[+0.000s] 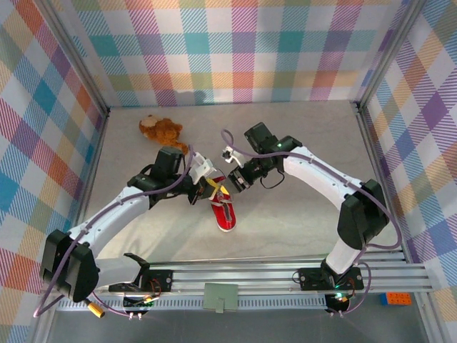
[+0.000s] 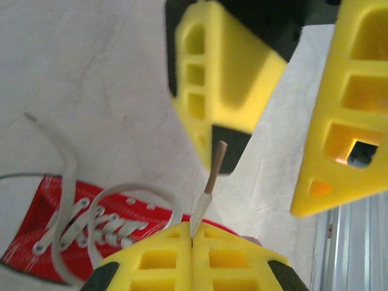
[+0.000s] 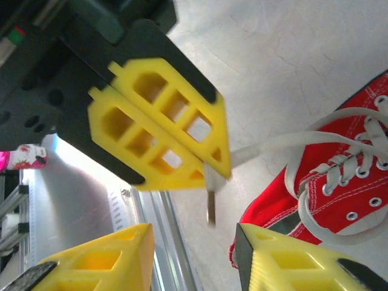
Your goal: Tie the shoes
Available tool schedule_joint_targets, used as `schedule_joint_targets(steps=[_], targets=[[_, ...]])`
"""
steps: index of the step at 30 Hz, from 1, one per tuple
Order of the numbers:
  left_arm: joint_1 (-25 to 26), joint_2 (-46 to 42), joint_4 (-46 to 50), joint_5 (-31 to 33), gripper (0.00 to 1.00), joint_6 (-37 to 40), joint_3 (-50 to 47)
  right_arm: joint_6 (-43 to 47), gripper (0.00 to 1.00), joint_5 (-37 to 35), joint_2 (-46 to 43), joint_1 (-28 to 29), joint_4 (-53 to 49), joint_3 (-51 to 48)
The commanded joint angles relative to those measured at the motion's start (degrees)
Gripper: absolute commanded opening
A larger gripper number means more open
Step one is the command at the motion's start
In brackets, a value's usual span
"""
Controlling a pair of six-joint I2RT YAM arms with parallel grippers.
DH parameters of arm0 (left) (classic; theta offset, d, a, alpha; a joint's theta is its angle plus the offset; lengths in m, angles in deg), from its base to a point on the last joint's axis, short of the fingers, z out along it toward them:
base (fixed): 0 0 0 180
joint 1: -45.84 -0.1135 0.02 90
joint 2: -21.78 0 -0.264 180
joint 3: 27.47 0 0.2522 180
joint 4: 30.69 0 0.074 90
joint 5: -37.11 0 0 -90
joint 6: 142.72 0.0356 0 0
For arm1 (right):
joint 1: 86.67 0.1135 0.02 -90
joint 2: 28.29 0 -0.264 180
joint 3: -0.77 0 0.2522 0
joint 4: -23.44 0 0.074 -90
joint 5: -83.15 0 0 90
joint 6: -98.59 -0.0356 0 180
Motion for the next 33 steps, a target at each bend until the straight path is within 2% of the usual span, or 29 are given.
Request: schedule_joint_targets(steps=[1,5,7,12,19,23,33], targets=[[0.9,-3.1,6.1,8.7,0.00,-3.1,-1.5,-6.3,0.39,-4.7,-2.7,-0.5,5.6,-2.5],[1.1,-2.6,13.9,16.8,0.00,-6.7,-0.9,-11.5,0.30,-8.9,-3.5,-0.5,11.3,-7.3],[1.2,-1.9,14.8,17.9,0.00,-9.8,-1.6,-13.6,0.27,-9.2,-3.7,-0.4,13.8,-9.1],[1.9,0.8,13.9,18.6,0.00,-16.6,-5.4,-17.2,0.26,-11.2,-3.3,-0.4,17.7,-11.8],[2.3,10.2,18.6,19.6,0.00,-17.8,-0.2,-18.7,0.23,-12.4,-1.5,-0.1,18.9,-12.5],[2.6,14.9,17.3,18.4,0.00,-20.8,0.4,-20.4,0.23,-15.5,-2.1,-0.1,20.1,-14.2],[4.0,17.9,14.8,17.2,0.00,-23.4,0.9,-22.8,0.26,-20.0,-1.0,-0.1,19.5,-14.8]])
